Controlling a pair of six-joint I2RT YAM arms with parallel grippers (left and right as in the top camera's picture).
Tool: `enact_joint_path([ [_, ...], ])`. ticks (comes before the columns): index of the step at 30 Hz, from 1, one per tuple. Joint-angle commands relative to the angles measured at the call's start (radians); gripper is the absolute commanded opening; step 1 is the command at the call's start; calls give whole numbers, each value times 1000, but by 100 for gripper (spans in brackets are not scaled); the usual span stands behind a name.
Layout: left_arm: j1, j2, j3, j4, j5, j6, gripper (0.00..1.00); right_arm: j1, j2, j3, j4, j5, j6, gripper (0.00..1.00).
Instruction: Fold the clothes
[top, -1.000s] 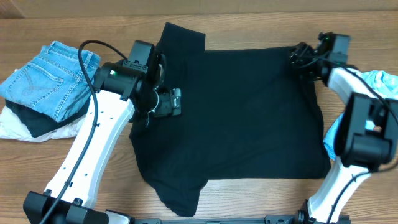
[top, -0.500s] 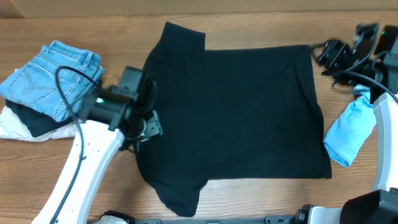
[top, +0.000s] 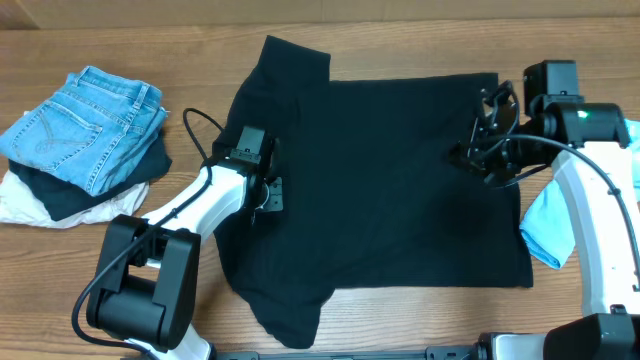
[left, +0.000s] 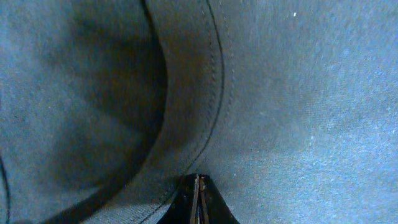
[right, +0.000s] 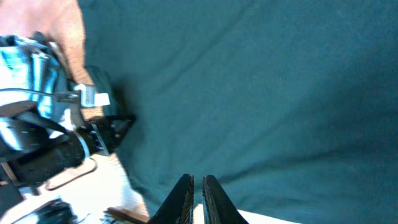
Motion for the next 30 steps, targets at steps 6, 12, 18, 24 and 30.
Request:
enact_joint_path([
  [6,27,85,20,-99,-40,26,6,27,51,-192,360,77,71,8],
  [12,150,84,103,-112,-136,51,14,28,146,-257,364,49,72,7],
  [18,303,84,215,-37,68,113,33,31,146,-257,321,-38,11,11],
  [24,305,83,390,-195,112,175,64,112,146,-257,259,12,11,15],
  [30,305,83,579,-498,109,176,63,105,157,-264,340,306,148,22],
])
